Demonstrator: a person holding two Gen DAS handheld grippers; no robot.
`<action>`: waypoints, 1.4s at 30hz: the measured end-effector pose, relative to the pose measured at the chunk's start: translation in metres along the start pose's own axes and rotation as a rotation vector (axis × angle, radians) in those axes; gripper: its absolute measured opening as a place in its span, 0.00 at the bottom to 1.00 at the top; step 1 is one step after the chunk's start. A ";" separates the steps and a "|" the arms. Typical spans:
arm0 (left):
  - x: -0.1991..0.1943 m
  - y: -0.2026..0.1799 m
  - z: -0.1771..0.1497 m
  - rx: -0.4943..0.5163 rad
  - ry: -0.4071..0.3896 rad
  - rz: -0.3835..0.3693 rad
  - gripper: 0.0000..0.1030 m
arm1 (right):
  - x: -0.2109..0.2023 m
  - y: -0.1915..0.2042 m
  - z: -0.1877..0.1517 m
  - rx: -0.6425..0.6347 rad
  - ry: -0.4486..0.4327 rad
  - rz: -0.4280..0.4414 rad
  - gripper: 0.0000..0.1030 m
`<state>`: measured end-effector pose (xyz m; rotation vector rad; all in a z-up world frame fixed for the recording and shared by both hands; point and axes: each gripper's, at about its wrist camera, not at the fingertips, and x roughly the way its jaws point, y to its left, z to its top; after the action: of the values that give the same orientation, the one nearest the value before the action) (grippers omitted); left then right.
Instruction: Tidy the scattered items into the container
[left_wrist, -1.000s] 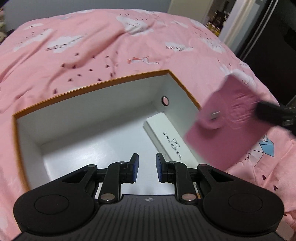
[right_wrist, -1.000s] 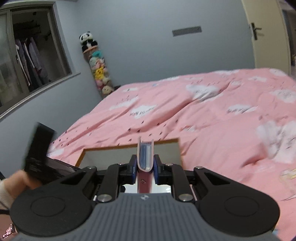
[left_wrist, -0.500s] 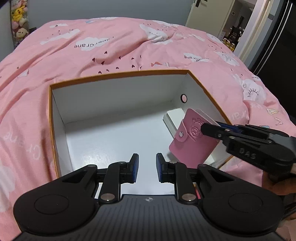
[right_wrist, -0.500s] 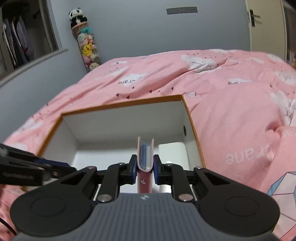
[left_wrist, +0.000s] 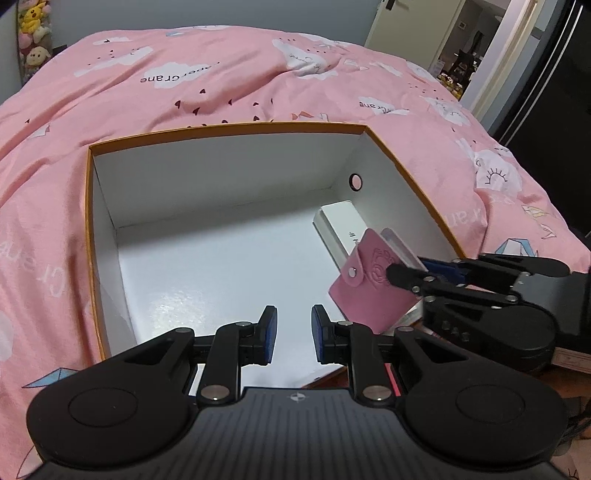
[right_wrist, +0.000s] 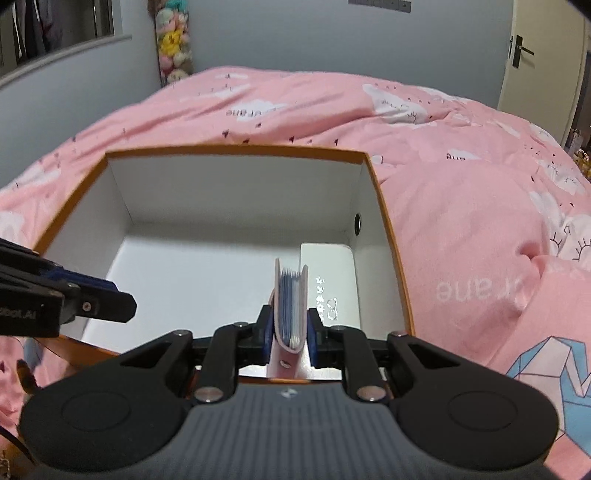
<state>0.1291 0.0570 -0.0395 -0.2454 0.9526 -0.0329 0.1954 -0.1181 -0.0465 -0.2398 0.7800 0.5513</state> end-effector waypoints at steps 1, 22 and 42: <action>-0.001 -0.001 -0.001 0.003 -0.003 0.001 0.21 | 0.001 0.000 0.000 0.000 0.017 0.006 0.19; -0.058 -0.044 -0.027 0.280 -0.063 -0.155 0.42 | -0.092 -0.054 -0.013 0.137 -0.087 0.136 0.55; -0.067 -0.049 -0.112 0.441 0.257 -0.115 0.52 | -0.113 -0.079 -0.105 0.250 0.111 0.146 0.56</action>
<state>0.0037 -0.0035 -0.0371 0.1160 1.1578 -0.3835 0.1104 -0.2687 -0.0374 0.0181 0.9708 0.5753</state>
